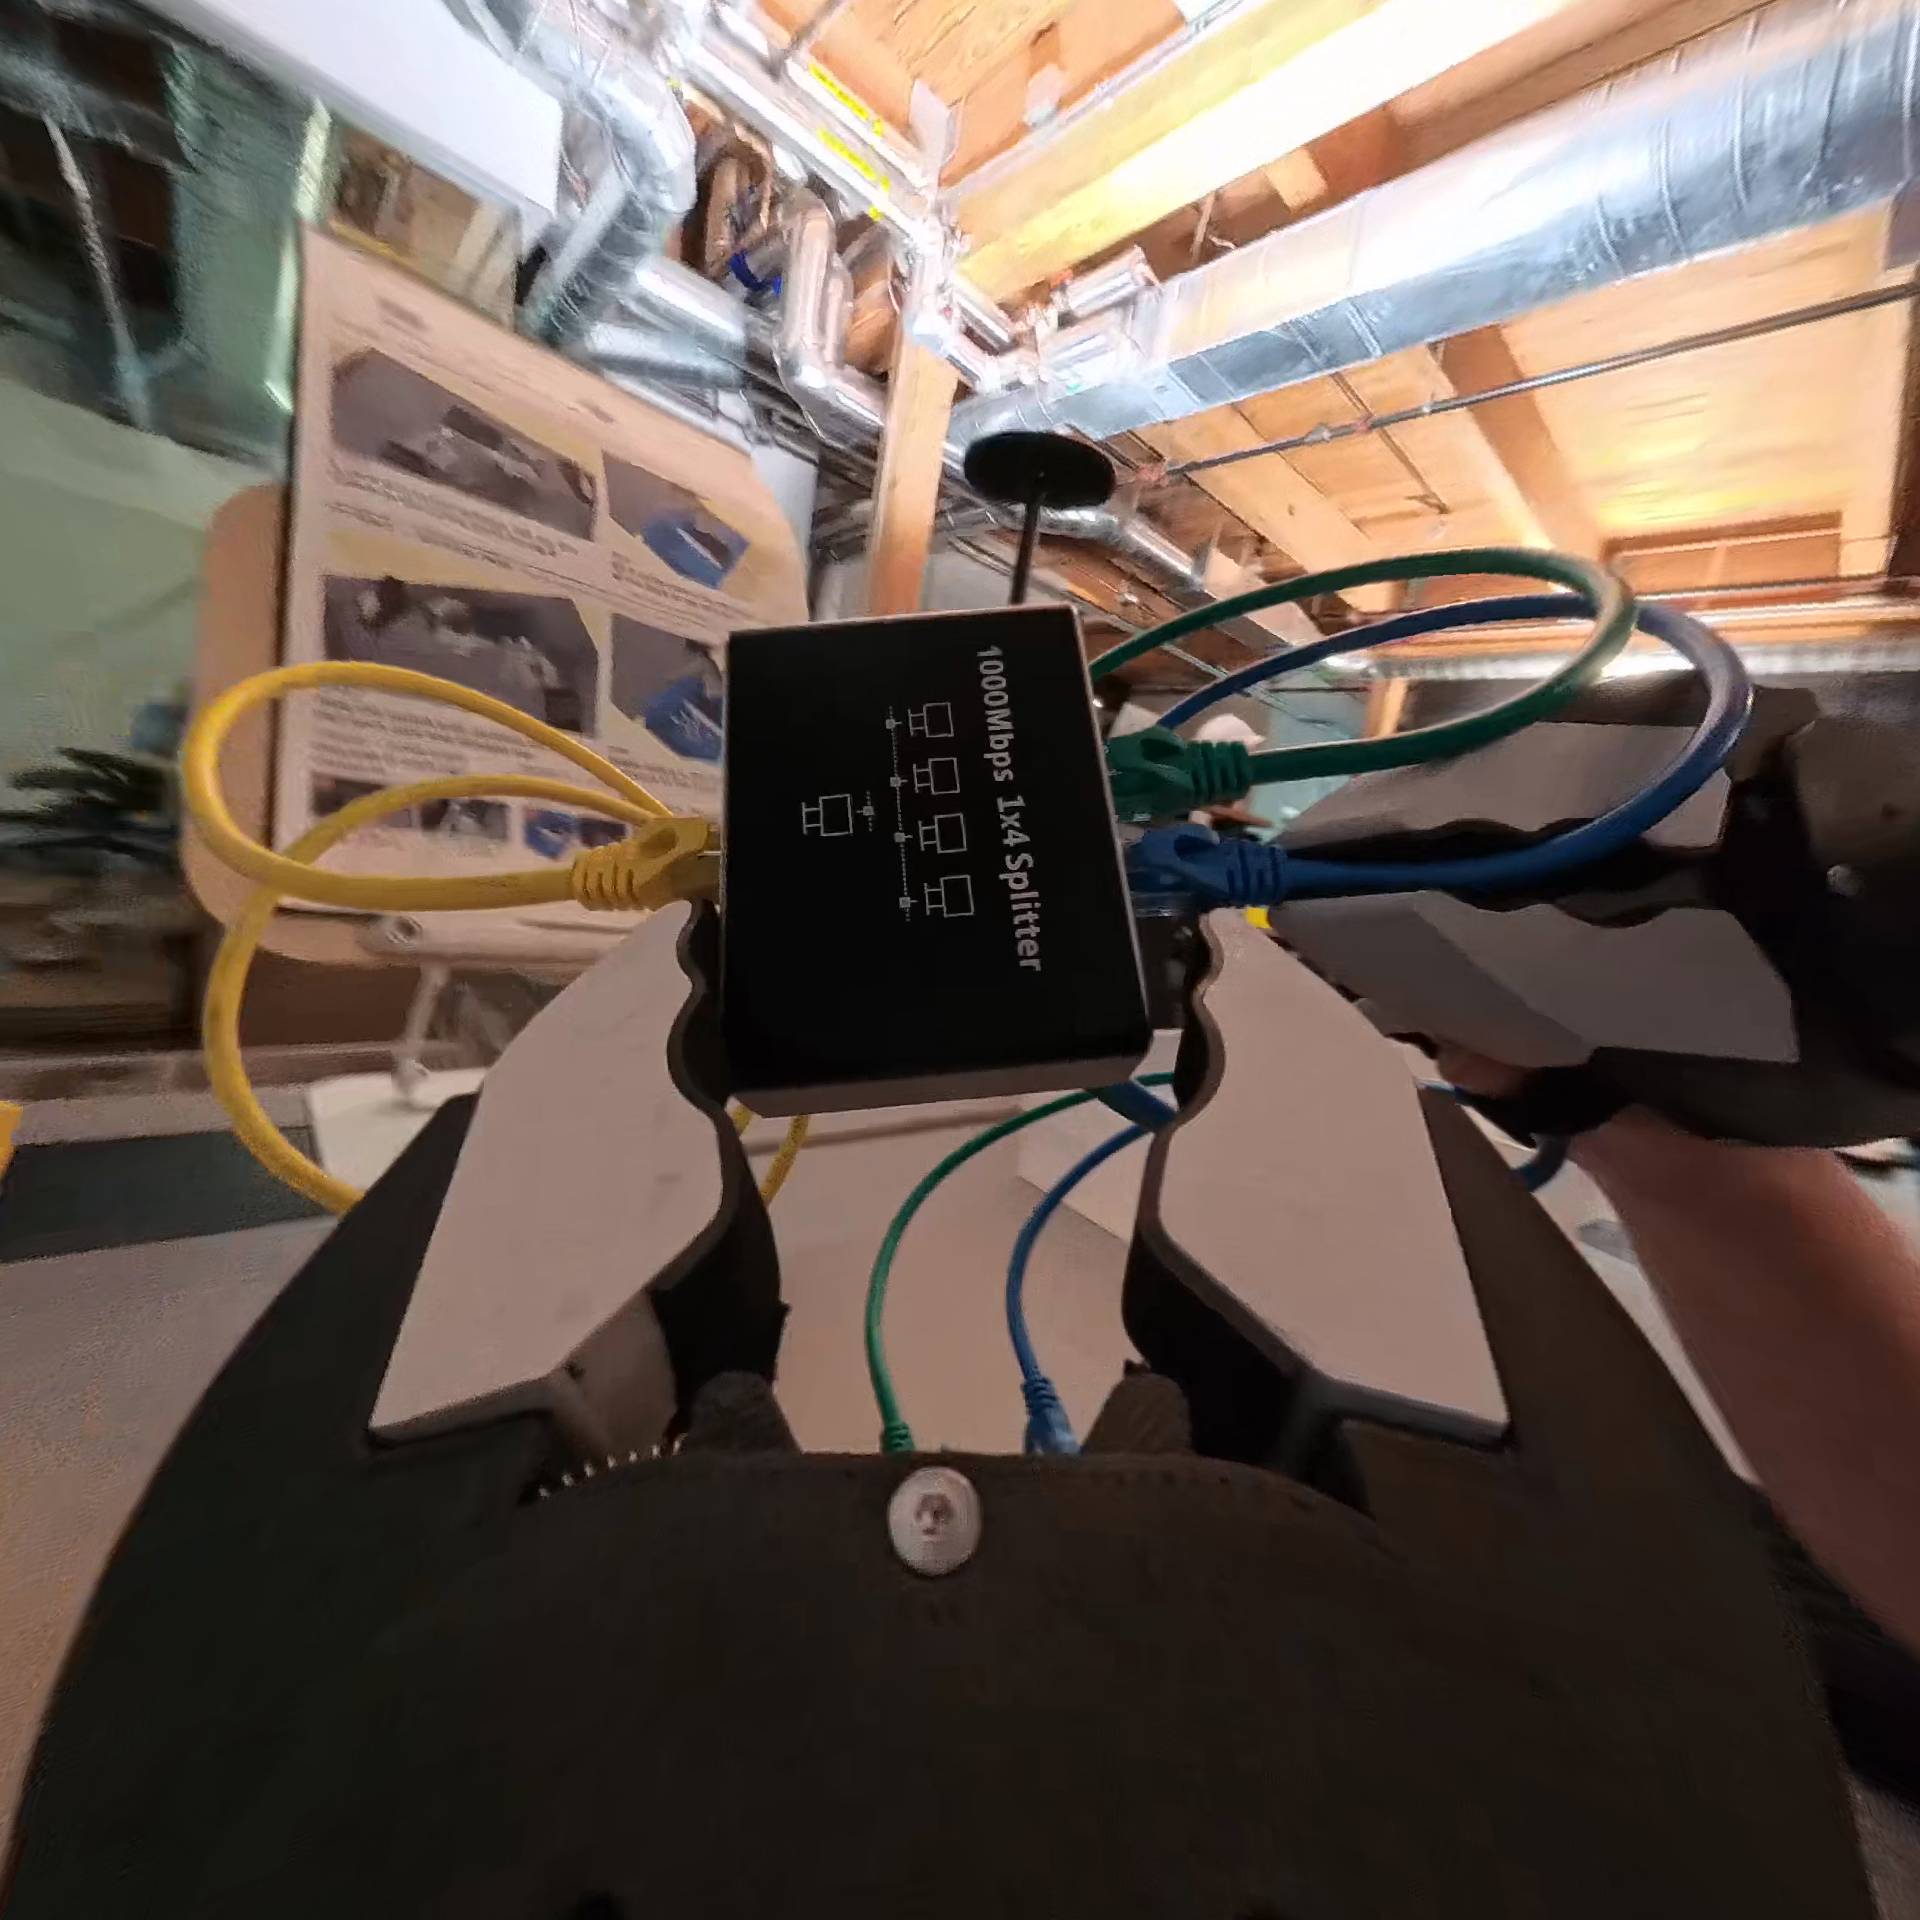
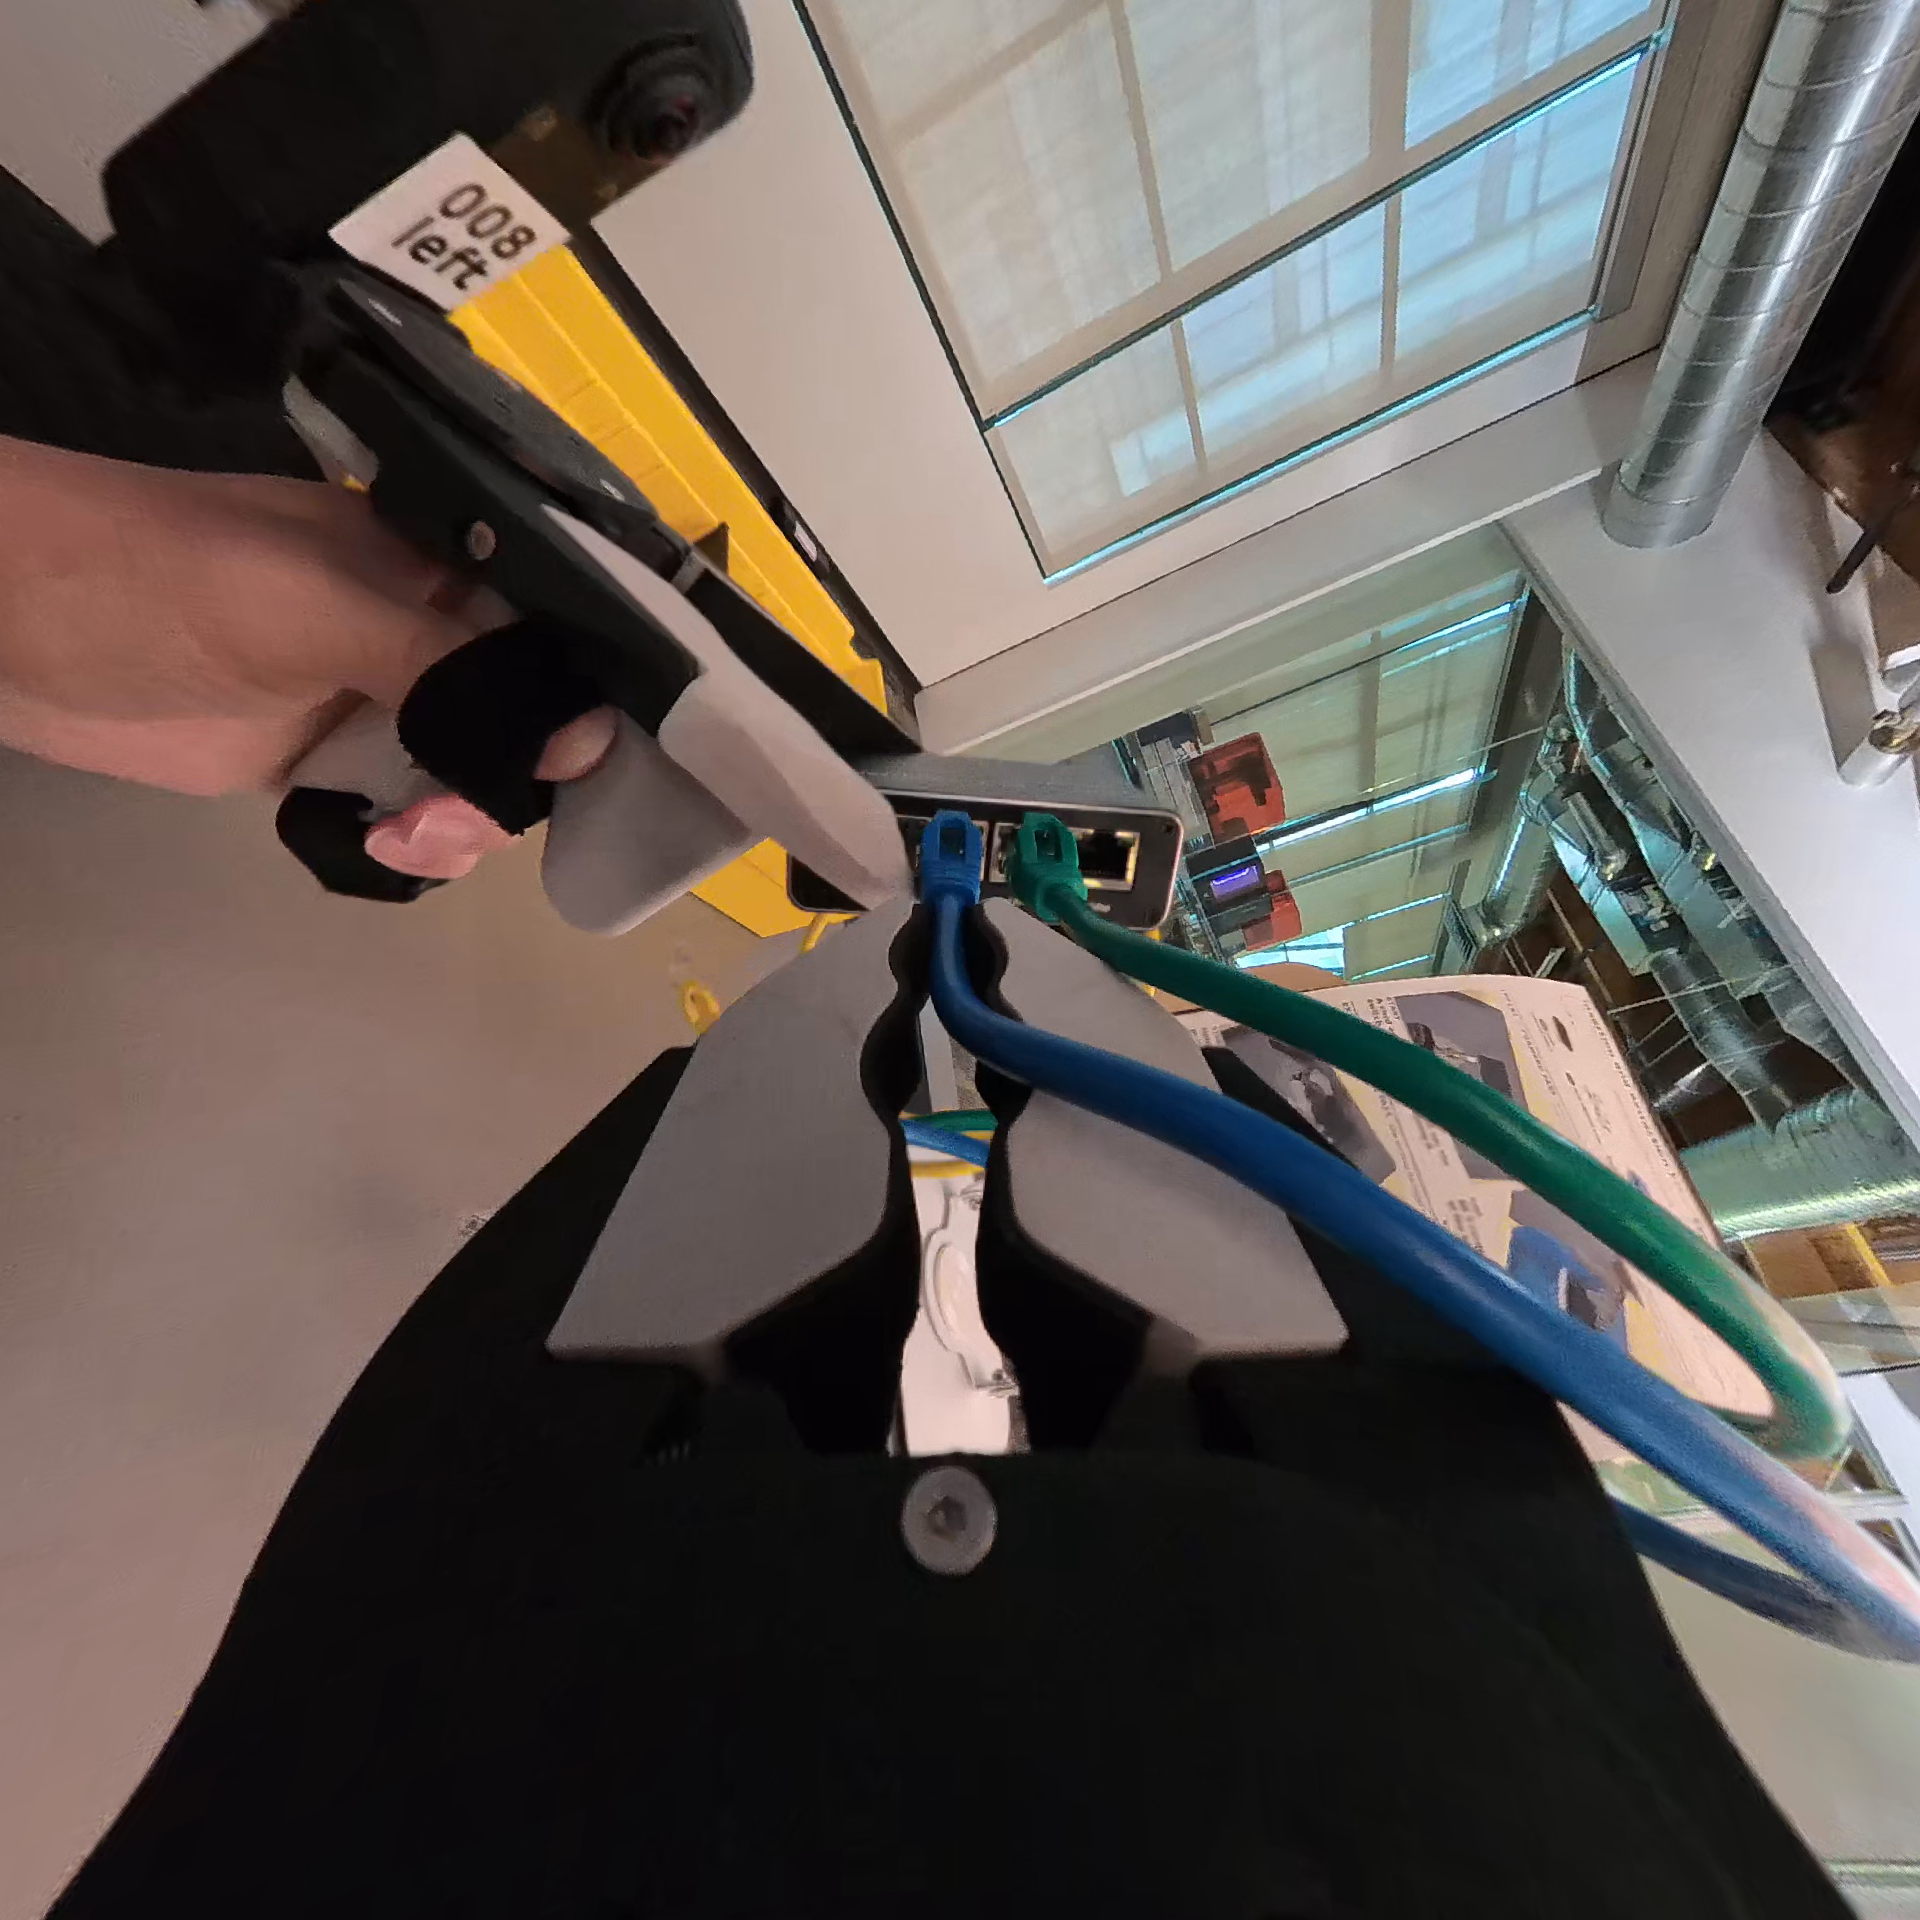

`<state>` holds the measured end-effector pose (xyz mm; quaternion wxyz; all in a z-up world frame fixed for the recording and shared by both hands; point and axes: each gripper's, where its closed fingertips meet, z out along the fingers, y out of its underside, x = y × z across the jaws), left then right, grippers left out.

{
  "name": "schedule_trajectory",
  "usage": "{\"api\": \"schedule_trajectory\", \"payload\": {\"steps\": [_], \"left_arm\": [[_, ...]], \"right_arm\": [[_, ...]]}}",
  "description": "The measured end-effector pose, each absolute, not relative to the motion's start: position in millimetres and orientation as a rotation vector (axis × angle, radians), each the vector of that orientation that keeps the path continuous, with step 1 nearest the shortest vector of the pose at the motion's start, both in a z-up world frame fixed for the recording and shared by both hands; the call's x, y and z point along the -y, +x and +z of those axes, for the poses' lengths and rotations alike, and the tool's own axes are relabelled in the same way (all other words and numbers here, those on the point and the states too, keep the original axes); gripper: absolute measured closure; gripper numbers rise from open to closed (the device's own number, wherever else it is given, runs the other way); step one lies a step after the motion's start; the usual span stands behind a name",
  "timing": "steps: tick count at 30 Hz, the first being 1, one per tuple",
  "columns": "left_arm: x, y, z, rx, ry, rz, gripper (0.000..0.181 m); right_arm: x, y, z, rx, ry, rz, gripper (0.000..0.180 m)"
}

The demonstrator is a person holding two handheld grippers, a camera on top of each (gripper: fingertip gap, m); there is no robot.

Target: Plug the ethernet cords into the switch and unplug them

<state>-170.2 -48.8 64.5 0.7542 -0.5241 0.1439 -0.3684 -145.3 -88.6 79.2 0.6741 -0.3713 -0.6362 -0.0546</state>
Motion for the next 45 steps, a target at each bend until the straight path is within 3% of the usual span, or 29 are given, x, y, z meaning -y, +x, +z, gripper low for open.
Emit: {"api": "schedule_trajectory", "payload": {"steps": [2,31,37,40,45], "left_arm": [[44,-169,57,-0.321,-1.199,-0.838,0.105],[39,-179,55,-0.275,-1.298,-0.534,0.105],[39,-202,59,-0.198,-1.261,-0.396,0.105],[36,-210,57,-0.174,-1.268,-0.394,0.105],[52,-180,63,-0.382,-1.185,-0.313,0.105]], "right_arm": [[85,-145,75,1.446,-0.863,-0.123,0.173],[71,-145,71,1.371,-1.028,0.143,0.173],[77,-130,55,1.559,-1.168,0.108,0.165],[102,-120,74,1.574,-1.161,0.176,0.164],[135,-95,138,1.296,-1.229,0.615,0.145]]}}
